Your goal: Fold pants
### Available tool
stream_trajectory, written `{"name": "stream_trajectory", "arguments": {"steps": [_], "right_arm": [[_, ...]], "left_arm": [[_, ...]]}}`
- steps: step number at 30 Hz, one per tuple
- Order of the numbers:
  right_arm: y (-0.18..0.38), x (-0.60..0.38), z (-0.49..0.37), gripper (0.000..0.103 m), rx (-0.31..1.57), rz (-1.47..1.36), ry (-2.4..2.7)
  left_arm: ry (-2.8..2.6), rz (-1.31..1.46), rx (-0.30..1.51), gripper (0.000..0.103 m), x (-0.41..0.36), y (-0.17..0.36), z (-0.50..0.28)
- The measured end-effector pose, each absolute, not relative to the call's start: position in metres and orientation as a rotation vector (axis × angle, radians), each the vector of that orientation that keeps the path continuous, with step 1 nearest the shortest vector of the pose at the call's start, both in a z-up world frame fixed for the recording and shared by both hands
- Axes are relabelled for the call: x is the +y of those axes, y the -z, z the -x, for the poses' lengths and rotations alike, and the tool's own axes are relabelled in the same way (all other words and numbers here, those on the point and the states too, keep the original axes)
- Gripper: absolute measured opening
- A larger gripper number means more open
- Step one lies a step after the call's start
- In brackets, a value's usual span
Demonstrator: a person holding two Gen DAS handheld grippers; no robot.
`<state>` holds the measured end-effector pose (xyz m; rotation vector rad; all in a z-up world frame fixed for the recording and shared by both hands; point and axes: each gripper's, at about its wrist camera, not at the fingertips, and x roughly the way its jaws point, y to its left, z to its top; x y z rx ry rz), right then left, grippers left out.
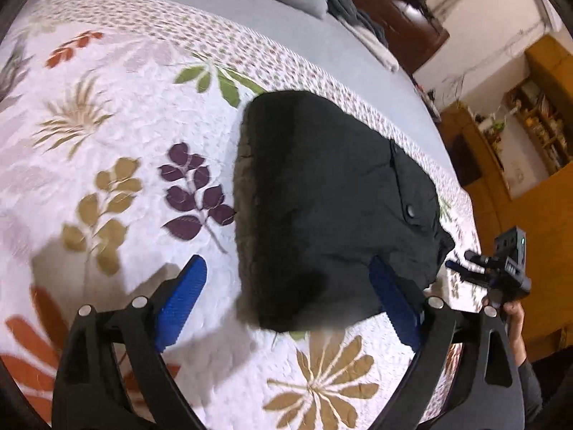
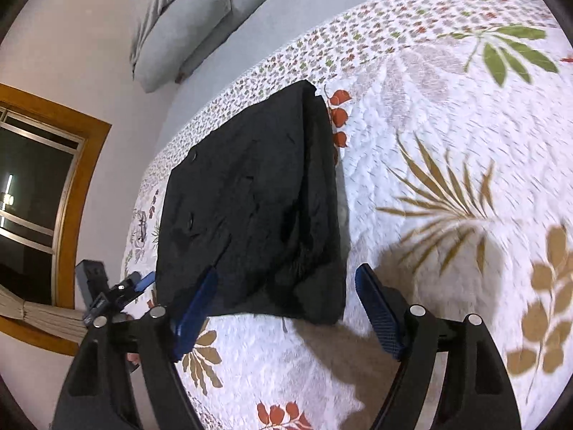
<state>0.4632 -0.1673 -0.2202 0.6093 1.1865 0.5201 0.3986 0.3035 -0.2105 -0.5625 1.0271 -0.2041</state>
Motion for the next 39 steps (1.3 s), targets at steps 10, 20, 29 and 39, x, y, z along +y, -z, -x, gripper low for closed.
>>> {"name": "stream_trajectory", "arguments": {"steps": [10,20,29,39], "right_arm": [[0.175,-0.147,-0.410,0.080,1.056,-0.565,-0.433],[0.115,-0.150,-0.307,0.088,0.913,-0.483,-0.378],[0.071,-0.146,-0.198,0.091,0.816,-0.404,-0.373],[0.022,-0.125,-0.090,0.094,0.714,-0.279,-0.369]], "left_arm": [[0.102,0.540,0.931,0.100,0.308,0.174,-0.325],[0.050,0.436,0.807,0.100,0.277,0.111,-0.223],[-0.018,0.321,0.754,0.100,0.231,0.058,-0.130],[-0.032,0.236,0.702,0.100,0.184,0.010,-0.042]]}}
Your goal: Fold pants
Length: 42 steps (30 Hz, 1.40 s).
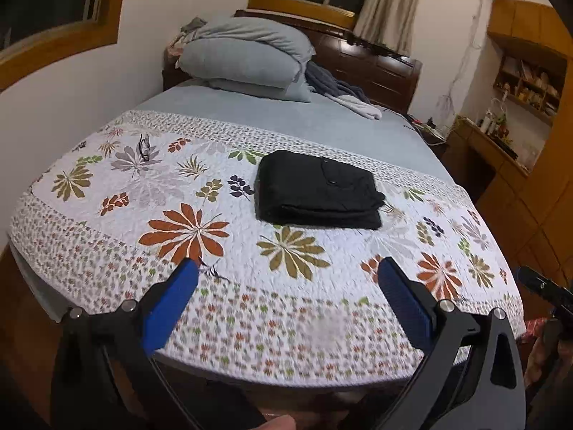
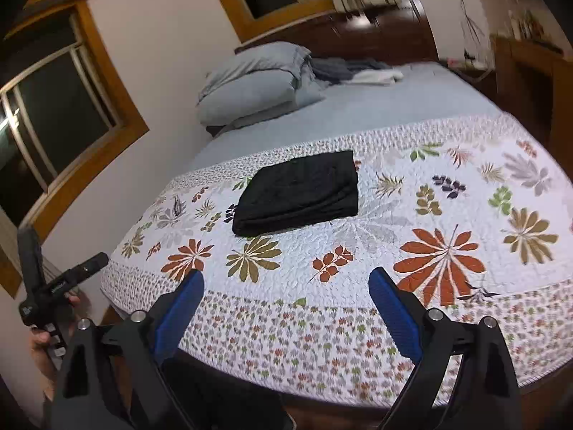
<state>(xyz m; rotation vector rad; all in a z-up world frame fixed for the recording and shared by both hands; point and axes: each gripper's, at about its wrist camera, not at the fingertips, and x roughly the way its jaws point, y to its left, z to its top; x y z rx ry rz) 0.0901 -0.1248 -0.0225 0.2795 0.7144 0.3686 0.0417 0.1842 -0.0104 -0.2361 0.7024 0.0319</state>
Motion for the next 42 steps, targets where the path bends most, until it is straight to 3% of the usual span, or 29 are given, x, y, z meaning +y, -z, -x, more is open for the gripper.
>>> {"name": "stream_trajectory", "arguments": {"steps": [17,42], "right_arm": [[-0.025,-0.094,0.030,0.096,0.587,-0.102,-0.355],[-0.004,-0.078,0.023,0.096,0.640,-0.108,-0.399]], "left_arm": [[-0.116,0.121,0.599,0.100,0.116,-0.039,0.065],[-0.178,0.099,0.616,0.100,0.092,-0.025,0.062]]}}
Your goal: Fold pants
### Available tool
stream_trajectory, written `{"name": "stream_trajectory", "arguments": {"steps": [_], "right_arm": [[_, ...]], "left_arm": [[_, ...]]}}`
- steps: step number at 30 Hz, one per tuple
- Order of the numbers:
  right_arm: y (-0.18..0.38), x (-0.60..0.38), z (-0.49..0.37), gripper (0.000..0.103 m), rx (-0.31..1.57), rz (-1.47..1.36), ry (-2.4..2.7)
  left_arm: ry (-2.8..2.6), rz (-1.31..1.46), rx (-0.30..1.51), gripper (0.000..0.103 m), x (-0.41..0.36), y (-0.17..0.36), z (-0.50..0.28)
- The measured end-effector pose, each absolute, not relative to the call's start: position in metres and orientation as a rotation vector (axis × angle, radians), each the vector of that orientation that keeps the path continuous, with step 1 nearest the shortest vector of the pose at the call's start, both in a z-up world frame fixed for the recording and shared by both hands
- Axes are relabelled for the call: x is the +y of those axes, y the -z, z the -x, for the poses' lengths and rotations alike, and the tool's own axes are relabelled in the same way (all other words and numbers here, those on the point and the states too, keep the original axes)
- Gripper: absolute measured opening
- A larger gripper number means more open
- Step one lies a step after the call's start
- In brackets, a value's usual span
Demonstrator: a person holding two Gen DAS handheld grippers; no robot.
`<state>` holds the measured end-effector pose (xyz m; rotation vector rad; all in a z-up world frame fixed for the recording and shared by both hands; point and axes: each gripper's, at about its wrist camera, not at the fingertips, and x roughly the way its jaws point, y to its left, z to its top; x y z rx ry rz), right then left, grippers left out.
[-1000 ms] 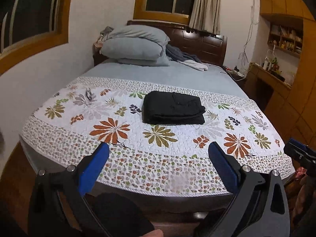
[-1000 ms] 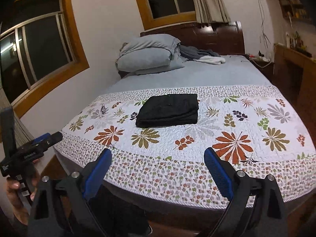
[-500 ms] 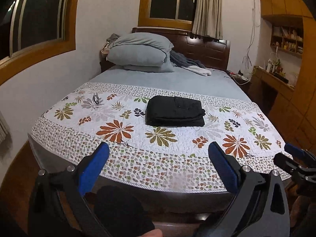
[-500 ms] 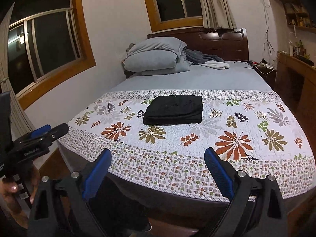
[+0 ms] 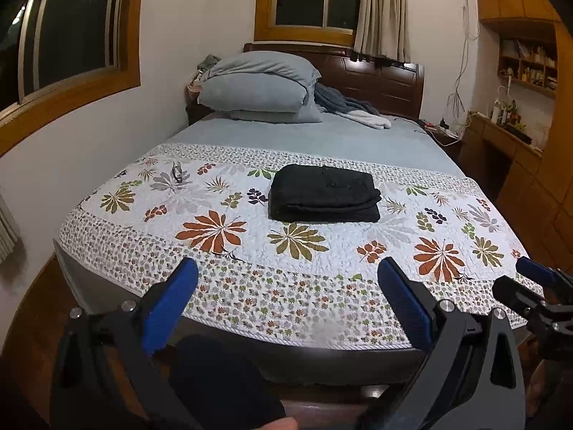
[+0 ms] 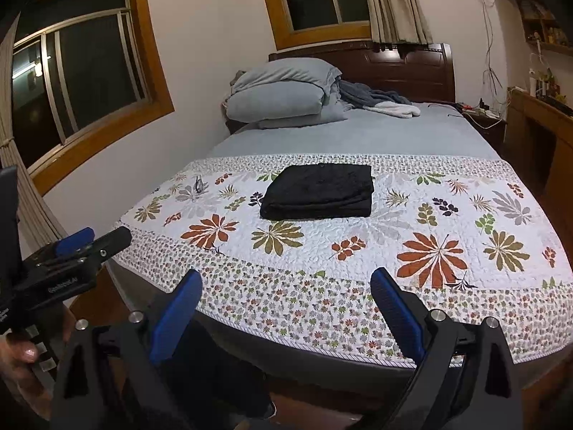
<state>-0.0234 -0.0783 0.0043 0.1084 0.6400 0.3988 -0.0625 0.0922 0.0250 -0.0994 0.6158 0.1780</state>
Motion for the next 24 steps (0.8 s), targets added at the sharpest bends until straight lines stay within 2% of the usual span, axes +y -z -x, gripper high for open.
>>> {"name": "stream_trajectory", "arguments": {"steps": [24], "right_arm": [[-0.0002,-0.0778,0.0220,0.096,0.637,-0.106,-0.392]], "left_arm": [[-0.137,0.125,0.594,0.100,0.0927,-0.0273,0.0642]]}}
